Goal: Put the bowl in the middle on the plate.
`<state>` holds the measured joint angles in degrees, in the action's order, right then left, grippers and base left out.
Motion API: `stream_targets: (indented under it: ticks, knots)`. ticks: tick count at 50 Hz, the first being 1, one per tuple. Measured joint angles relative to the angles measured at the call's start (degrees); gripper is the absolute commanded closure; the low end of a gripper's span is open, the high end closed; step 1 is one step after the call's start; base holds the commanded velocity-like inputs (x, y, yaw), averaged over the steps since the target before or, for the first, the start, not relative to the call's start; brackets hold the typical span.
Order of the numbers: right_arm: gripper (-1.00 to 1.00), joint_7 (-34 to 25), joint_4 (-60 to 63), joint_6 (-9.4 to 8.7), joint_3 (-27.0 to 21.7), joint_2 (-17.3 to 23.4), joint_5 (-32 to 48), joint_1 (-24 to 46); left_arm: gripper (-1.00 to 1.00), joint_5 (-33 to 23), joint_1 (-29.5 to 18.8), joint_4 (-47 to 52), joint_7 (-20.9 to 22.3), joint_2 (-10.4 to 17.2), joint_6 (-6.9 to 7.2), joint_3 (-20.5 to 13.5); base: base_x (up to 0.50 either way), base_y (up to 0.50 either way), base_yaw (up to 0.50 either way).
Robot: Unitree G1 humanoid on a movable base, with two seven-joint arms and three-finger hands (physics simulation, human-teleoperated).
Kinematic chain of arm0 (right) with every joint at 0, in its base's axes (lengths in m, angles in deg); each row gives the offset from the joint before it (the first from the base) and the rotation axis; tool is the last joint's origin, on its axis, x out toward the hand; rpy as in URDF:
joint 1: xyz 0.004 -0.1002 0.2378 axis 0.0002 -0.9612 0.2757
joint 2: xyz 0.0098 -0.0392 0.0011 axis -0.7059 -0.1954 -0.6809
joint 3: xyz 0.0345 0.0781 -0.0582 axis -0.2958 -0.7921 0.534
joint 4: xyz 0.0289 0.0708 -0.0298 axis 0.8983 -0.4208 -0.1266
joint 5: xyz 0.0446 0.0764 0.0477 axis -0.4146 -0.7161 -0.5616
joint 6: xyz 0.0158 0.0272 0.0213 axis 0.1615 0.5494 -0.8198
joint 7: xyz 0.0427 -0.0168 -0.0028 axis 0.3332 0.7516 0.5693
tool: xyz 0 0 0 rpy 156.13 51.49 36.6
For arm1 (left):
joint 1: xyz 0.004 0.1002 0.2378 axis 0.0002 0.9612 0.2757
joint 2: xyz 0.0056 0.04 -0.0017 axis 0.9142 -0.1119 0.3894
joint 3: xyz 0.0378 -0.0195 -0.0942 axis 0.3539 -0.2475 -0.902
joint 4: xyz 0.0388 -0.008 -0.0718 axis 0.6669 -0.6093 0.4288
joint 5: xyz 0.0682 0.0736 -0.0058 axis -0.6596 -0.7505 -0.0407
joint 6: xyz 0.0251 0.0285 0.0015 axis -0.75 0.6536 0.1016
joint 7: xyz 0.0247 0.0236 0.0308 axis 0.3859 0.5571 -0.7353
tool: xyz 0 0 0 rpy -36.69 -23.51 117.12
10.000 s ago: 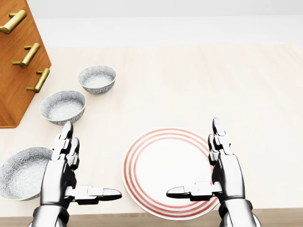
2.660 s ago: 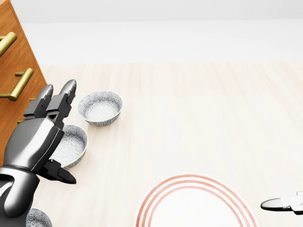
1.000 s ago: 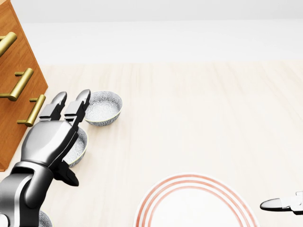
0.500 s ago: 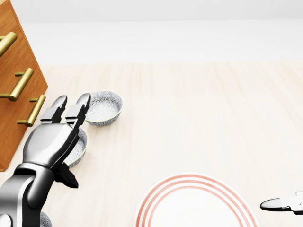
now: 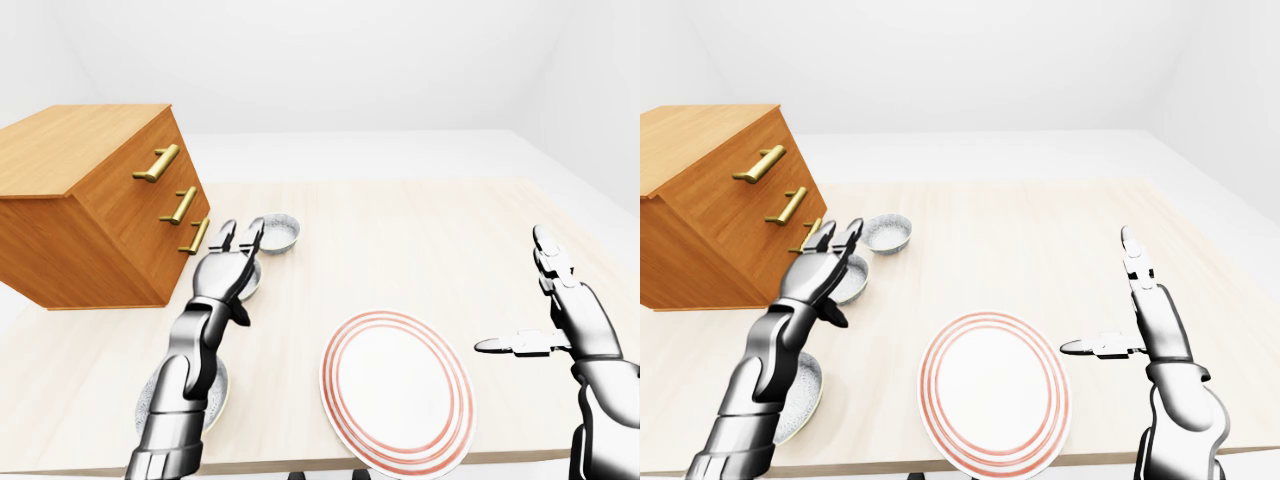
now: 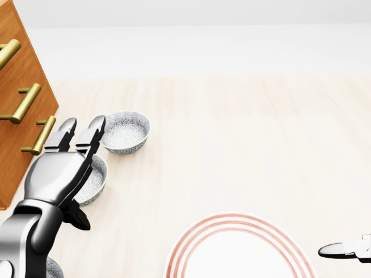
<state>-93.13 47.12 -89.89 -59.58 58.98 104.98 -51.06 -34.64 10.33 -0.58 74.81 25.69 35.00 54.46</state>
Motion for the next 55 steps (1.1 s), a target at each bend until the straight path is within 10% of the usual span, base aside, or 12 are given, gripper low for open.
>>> stream_targets:
  ticks: [55]
  knots:
    - [-1.0,-0.2,0.1,0.0,0.0,-0.1,0.0,0.0,-1.0,-1.3,-3.0,-6.4,-0.5,2.2,0.0,-0.3,0.0,0.0,0.0]
